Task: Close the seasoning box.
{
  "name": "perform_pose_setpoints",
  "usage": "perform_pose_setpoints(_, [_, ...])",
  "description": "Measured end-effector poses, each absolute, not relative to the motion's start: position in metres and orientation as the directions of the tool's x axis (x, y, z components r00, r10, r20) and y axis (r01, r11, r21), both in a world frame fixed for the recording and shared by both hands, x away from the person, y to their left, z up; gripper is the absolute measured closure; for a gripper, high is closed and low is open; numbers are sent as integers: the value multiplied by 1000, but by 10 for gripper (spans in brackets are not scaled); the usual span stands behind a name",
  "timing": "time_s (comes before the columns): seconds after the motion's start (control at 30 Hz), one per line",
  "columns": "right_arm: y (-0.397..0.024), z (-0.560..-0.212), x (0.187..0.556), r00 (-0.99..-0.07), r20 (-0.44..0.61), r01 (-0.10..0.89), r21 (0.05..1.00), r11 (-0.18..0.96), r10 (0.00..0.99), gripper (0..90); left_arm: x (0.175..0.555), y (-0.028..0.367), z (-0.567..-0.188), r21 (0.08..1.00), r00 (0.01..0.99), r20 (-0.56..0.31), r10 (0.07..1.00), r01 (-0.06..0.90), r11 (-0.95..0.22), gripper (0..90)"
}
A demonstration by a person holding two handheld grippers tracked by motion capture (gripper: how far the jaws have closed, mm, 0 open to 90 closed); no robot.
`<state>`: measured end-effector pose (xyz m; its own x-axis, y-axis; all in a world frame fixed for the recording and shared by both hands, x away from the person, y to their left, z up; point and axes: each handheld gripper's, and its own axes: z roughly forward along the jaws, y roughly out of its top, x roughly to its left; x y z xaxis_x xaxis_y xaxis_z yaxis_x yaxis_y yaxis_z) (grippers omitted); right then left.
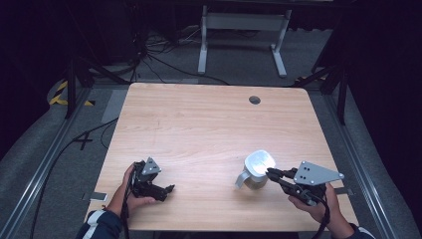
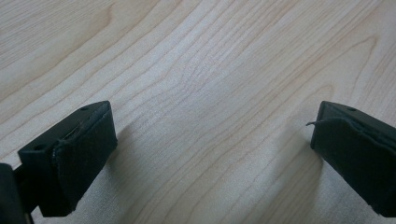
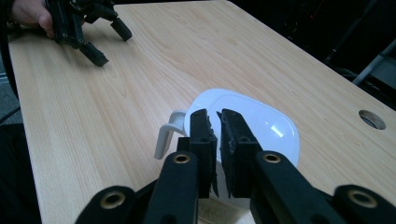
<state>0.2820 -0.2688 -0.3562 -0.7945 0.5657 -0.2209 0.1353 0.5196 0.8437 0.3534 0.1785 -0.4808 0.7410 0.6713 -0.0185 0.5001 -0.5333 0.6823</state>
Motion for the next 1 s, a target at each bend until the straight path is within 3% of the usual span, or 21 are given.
perform_pose_setpoints(0.2, [-273, -357, 278, -814, -220, 132, 831, 540, 537, 738, 353, 179, -481, 682, 741, -18, 671, 500, -534, 5])
perform_pose_setpoints(0.53, [-290, -362, 271, -781, -246, 160, 810, 565, 574, 556, 353, 179, -481, 682, 741, -19, 671, 500, -533, 5])
perform_pose_setpoints(1.0, [-334, -399, 265, -727, -292, 235, 744, 625, 621, 339, 353, 179, -481, 683, 741, -18, 671, 500, -533, 5])
